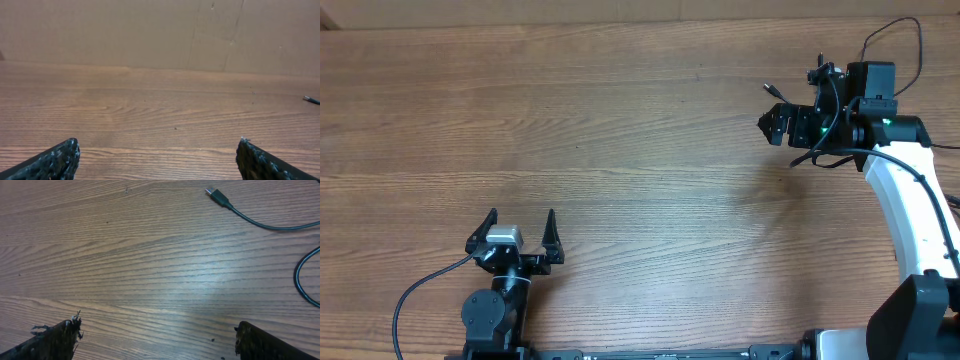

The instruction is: Untangle cables

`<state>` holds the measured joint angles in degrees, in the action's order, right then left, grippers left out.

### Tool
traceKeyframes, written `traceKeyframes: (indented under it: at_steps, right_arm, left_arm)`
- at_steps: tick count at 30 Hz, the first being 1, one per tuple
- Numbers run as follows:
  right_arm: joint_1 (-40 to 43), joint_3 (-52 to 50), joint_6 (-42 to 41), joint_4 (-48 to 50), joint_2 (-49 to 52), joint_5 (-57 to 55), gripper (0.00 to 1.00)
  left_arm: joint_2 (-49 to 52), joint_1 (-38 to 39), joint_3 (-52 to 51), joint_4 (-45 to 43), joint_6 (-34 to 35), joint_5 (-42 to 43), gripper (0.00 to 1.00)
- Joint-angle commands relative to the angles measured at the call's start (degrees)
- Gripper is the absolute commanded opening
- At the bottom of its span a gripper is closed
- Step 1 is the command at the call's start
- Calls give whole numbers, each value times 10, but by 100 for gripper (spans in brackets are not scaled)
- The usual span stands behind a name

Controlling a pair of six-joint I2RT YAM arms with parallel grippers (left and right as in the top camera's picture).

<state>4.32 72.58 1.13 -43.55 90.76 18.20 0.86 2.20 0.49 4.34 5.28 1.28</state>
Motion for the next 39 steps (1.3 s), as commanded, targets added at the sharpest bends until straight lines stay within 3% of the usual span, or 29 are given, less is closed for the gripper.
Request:
traceKeyframes:
  at_steps: [1, 39]
  right_arm:
    - [-1, -2, 3, 2, -1, 3, 100]
    - [-1, -2, 2, 2, -1, 3, 100]
  left_arm:
    - [-7, -4, -2, 2, -18, 0, 99]
    - [-7, -3, -2, 0, -51, -4, 99]
